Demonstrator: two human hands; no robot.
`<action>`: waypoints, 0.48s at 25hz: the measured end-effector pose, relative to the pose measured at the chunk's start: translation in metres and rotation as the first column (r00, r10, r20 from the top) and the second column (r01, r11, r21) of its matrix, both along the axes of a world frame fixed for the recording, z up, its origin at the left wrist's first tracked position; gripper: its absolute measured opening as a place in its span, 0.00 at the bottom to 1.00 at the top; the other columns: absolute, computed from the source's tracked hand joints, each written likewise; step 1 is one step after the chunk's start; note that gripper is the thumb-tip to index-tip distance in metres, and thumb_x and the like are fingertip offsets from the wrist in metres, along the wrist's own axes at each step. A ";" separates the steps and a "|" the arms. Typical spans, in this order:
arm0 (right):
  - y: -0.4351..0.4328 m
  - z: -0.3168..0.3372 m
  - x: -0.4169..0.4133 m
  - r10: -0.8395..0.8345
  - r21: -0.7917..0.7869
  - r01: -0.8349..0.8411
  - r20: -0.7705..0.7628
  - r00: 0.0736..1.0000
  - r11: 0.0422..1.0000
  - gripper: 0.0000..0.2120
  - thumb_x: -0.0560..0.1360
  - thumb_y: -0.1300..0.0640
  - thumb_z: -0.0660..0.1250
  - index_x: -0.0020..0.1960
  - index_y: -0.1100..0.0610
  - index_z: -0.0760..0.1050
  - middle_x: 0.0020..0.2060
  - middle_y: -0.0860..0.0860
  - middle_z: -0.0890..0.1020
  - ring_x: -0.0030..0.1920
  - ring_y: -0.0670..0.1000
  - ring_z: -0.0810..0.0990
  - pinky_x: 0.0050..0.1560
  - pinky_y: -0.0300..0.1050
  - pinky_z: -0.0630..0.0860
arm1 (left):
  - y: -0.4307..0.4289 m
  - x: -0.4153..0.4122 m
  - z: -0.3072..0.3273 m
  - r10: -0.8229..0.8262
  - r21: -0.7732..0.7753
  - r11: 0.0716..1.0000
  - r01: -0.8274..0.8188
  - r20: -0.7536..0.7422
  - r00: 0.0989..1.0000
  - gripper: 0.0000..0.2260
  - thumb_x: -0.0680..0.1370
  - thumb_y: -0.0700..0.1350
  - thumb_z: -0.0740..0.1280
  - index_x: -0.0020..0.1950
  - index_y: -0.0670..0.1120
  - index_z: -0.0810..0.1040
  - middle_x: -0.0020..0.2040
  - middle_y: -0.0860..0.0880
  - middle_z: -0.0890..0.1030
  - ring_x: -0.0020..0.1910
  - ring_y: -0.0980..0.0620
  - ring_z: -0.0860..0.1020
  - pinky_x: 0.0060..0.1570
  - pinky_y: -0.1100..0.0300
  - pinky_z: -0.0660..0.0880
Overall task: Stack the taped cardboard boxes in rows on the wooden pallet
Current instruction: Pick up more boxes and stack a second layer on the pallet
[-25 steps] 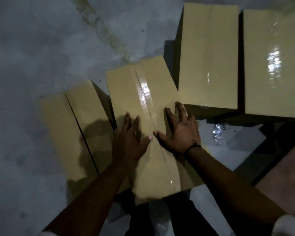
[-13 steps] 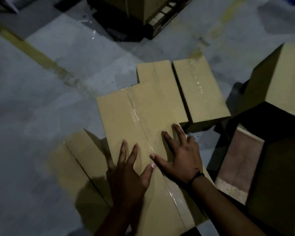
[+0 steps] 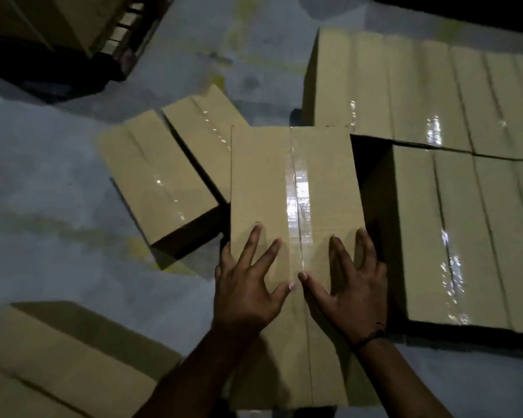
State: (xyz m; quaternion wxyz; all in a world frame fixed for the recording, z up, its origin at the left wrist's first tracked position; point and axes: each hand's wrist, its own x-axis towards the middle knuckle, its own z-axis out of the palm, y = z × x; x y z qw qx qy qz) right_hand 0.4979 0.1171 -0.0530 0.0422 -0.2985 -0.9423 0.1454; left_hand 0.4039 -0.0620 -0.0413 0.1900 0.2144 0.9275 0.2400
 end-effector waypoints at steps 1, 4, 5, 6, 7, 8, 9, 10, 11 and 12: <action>0.019 -0.007 0.011 -0.035 -0.007 0.035 -0.008 0.999 0.999 0.42 0.68 0.26 0.66 0.76 0.45 0.70 0.82 0.53 0.56 0.64 0.62 0.69 0.59 0.56 0.74 | 0.022 0.003 -0.011 -0.046 0.001 0.999 0.046 -0.004 0.999 0.36 0.75 0.70 0.65 0.80 0.68 0.56 0.82 0.66 0.39 0.81 0.40 0.47 0.75 0.35 0.60; 0.063 -0.029 0.024 -0.104 -0.042 0.103 -0.032 0.994 0.994 0.38 0.70 0.29 0.66 0.75 0.46 0.72 0.80 0.53 0.59 0.64 0.61 0.69 0.60 0.57 0.74 | 0.074 0.003 -0.038 -0.113 -0.010 0.994 0.113 -0.009 0.994 0.35 0.74 0.70 0.67 0.79 0.68 0.59 0.82 0.66 0.41 0.82 0.40 0.49 0.75 0.35 0.61; 0.079 -0.038 0.025 -0.116 -0.060 0.114 -0.036 0.993 0.992 0.38 0.70 0.29 0.66 0.75 0.46 0.72 0.80 0.53 0.60 0.64 0.61 0.69 0.61 0.58 0.74 | 0.092 0.000 -0.048 -0.117 -0.017 0.993 0.117 -0.006 0.993 0.35 0.74 0.70 0.67 0.79 0.68 0.59 0.82 0.66 0.42 0.82 0.41 0.49 0.76 0.36 0.60; 0.093 -0.046 0.023 -0.120 -0.072 0.117 -0.041 0.992 0.991 0.37 0.71 0.30 0.66 0.75 0.46 0.72 0.80 0.53 0.59 0.65 0.61 0.68 0.61 0.59 0.75 | 0.107 -0.003 -0.056 -0.120 -0.023 0.993 0.119 -0.009 0.993 0.35 0.74 0.70 0.68 0.79 0.68 0.59 0.82 0.66 0.42 0.82 0.41 0.49 0.76 0.37 0.59; 0.105 -0.053 0.021 -0.116 -0.077 0.113 -0.040 0.992 0.991 0.37 0.71 0.30 0.65 0.76 0.46 0.71 0.80 0.53 0.59 0.66 0.60 0.68 0.62 0.60 0.74 | 0.119 -0.007 -0.064 -0.122 -0.025 0.992 0.122 -0.017 0.992 0.35 0.74 0.70 0.68 0.79 0.68 0.60 0.82 0.66 0.42 0.82 0.41 0.50 0.76 0.37 0.58; 0.118 -0.061 0.019 -0.113 -0.085 0.110 -0.033 0.993 0.990 0.37 0.72 0.30 0.64 0.76 0.46 0.70 0.80 0.53 0.58 0.66 0.60 0.67 0.63 0.60 0.74 | 0.132 -0.010 -0.072 -0.130 -0.020 0.991 0.129 -0.023 0.991 0.35 0.74 0.70 0.68 0.79 0.68 0.61 0.82 0.66 0.42 0.82 0.42 0.51 0.76 0.38 0.58; 0.130 -0.067 0.017 -0.111 -0.096 0.108 -0.021 0.994 0.989 0.38 0.72 0.29 0.63 0.77 0.46 0.69 0.80 0.52 0.57 0.67 0.59 0.66 0.64 0.59 0.73 | 0.143 -0.014 -0.080 -0.137 -0.010 0.991 0.137 -0.026 0.990 0.35 0.74 0.69 0.69 0.79 0.67 0.61 0.82 0.66 0.43 0.82 0.42 0.51 0.76 0.39 0.58; 0.142 -0.074 0.016 -0.111 -0.110 0.109 -0.006 0.994 0.988 0.39 0.72 0.29 0.63 0.78 0.46 0.67 0.81 0.52 0.56 0.68 0.59 0.65 0.65 0.59 0.72 | 0.155 -0.016 -0.088 -0.141 0.002 0.990 0.141 -0.020 0.990 0.34 0.74 0.68 0.69 0.79 0.67 0.62 0.82 0.66 0.44 0.81 0.42 0.52 0.75 0.40 0.59; 0.154 -0.080 0.015 -0.104 -0.122 0.105 0.008 0.994 0.987 0.39 0.73 0.30 0.63 0.79 0.46 0.64 0.81 0.52 0.55 0.69 0.60 0.63 0.67 0.58 0.70 | 0.164 -0.020 -0.095 -0.137 0.014 0.990 0.137 -0.009 0.991 0.34 0.75 0.67 0.70 0.79 0.66 0.63 0.82 0.65 0.45 0.82 0.42 0.52 0.75 0.41 0.60; 0.164 -0.087 0.015 -0.089 -0.136 0.092 0.028 0.996 0.987 0.40 0.73 0.30 0.64 0.80 0.47 0.62 0.81 0.53 0.54 0.71 0.60 0.62 0.68 0.59 0.68 | 0.172 -0.023 -0.102 -0.122 0.032 0.992 0.122 0.008 0.992 0.34 0.75 0.64 0.72 0.78 0.65 0.64 0.83 0.63 0.46 0.82 0.42 0.52 0.74 0.41 0.61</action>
